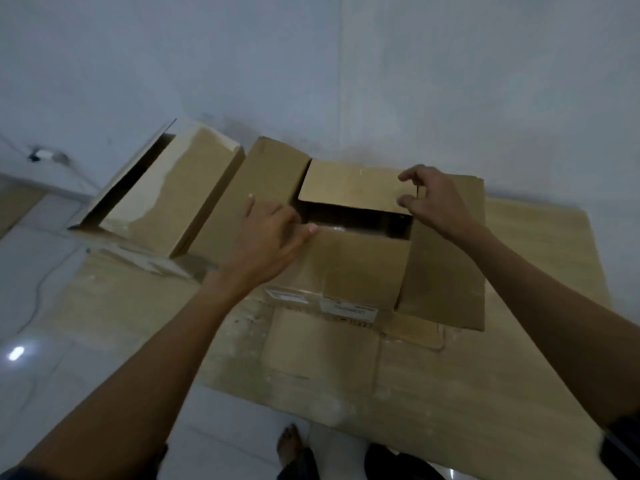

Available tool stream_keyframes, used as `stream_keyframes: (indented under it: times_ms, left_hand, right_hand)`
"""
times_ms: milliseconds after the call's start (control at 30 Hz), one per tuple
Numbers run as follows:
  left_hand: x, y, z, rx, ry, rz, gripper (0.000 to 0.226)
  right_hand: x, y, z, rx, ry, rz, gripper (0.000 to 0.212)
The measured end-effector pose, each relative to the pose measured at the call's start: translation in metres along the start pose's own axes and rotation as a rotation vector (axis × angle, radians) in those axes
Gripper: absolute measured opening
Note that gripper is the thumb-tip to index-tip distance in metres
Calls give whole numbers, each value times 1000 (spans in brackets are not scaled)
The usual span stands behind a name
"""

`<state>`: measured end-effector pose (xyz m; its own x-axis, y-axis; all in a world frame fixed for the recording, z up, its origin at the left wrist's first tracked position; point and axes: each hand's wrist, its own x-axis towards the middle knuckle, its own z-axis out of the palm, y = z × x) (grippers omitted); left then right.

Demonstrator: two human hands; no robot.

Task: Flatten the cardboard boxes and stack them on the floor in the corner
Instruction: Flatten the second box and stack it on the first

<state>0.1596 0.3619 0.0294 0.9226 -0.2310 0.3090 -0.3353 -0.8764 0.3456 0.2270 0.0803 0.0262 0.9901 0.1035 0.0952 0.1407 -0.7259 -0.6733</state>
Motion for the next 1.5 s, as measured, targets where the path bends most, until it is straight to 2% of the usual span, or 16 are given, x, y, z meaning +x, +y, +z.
stream_keyframes:
  times_ms: [67, 133, 300, 367, 433, 533, 633, 700, 767, 867, 1100, 1233, 1300, 1367, 1433, 1500]
  left_hand:
    - [-16, 16, -20, -68, 41, 54, 45]
    - [-35, 32, -35, -25, 37, 136, 46]
    - [-88, 45, -24, 118, -131, 226, 70]
    - [-102, 44, -13, 165, -212, 188, 81]
    - [-109, 41, -6, 215, -226, 165, 74]
    - [-108, 35, -2, 246, -231, 152, 54]
    - [-102, 35, -3, 267, -276, 153, 45]
    - [-99, 37, -6, 269, -279, 159, 44]
    - [-96, 40, -10, 269, -251, 164, 55]
    - [-89, 41, -14, 291, -207, 145, 56]
    - [-37, 54, -34, 272, 55, -109, 30]
    - [5, 56, -63, 260, 223, -173, 28]
    - [17, 63, -78, 168, 339, -154, 26]
    - [22, 77, -89, 38, 418, -141, 26]
    - [13, 87, -85, -69, 405, -139, 29]
    - [-10, 93, -65, -98, 323, -151, 32]
  right_hand:
    - [17, 3, 4, -19, -55, -49, 43]
    - [32, 7, 13, -98, -124, -123, 54]
    - [53, 22, 42, -587, -316, -329, 92]
    - [56, 25, 53, -743, -330, -392, 87]
    - [60, 24, 57, -778, -291, -416, 71]
    - [66, 18, 50, -725, -191, -455, 47]
    - [76, 4, 24, -596, -58, -438, 34]
    - [97, -1, -9, -565, -65, -295, 33]
    - [117, 1, -48, -549, -166, -142, 40]
    - [119, 10, -90, -537, -262, -78, 50]
    - [69, 8, -157, -617, -20, -273, 35]
    - [21, -11, -214, -660, 266, -457, 33]
    - [-15, -23, -234, -649, 419, -586, 43]
    - [-57, -28, -244, -673, 554, -684, 37]
    - [-102, -21, -243, -746, 650, -685, 25]
    - [-149, -1, -235, -776, 658, -646, 29]
